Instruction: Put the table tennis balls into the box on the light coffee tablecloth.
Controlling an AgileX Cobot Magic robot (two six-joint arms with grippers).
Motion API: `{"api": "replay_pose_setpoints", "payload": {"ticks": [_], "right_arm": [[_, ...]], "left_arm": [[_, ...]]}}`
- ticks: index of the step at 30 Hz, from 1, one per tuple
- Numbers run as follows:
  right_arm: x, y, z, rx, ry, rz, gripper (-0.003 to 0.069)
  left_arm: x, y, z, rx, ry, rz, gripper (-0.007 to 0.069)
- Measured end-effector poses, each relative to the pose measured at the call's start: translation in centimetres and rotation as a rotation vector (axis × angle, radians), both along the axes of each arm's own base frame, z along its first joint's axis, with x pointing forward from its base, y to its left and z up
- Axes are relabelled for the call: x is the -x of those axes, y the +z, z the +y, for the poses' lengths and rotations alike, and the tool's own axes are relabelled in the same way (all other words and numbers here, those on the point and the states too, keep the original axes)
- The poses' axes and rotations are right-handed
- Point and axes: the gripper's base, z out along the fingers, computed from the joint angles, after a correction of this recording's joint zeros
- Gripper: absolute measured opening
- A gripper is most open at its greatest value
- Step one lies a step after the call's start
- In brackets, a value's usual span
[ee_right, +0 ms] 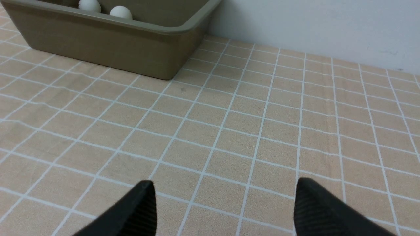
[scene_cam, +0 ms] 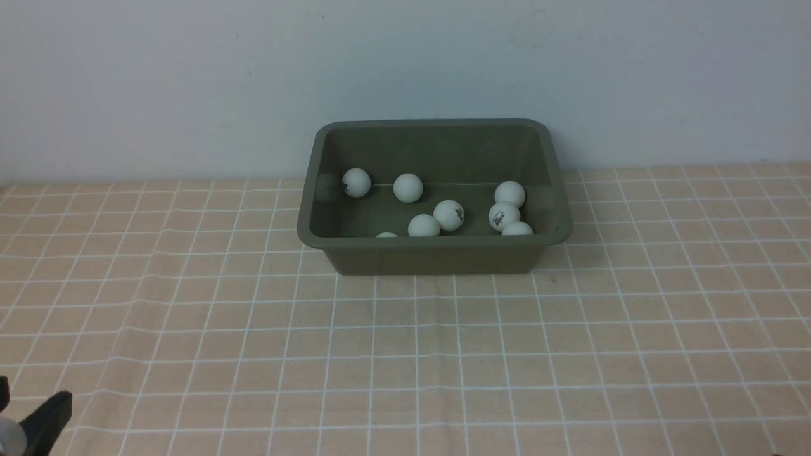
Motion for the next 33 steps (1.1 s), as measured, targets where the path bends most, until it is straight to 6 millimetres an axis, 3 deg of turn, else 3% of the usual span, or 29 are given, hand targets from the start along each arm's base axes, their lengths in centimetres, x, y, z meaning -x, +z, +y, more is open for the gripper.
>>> {"api": "replay_pose_setpoints", "payload": {"ticks": [16, 23, 33], "right_arm": [[0.0, 0.0, 0.0, -0.001, 0.0, 0.0, 0.0512], [0.0, 0.0, 0.0, -0.001, 0.0, -0.001, 0.0512], [0.0, 0.0, 0.0, 0.0, 0.0, -0.001, 0.0512]], "left_arm": [[1.9, -3.9, 0.4, -0.03, 0.038, -0.069, 0.0298], [1.8, -6.2, 0.4, 0.005, 0.061, -0.014, 0.0298], [1.8, -6.7, 0.7, -0.017, 0.083, -0.002, 0.0298]]}}
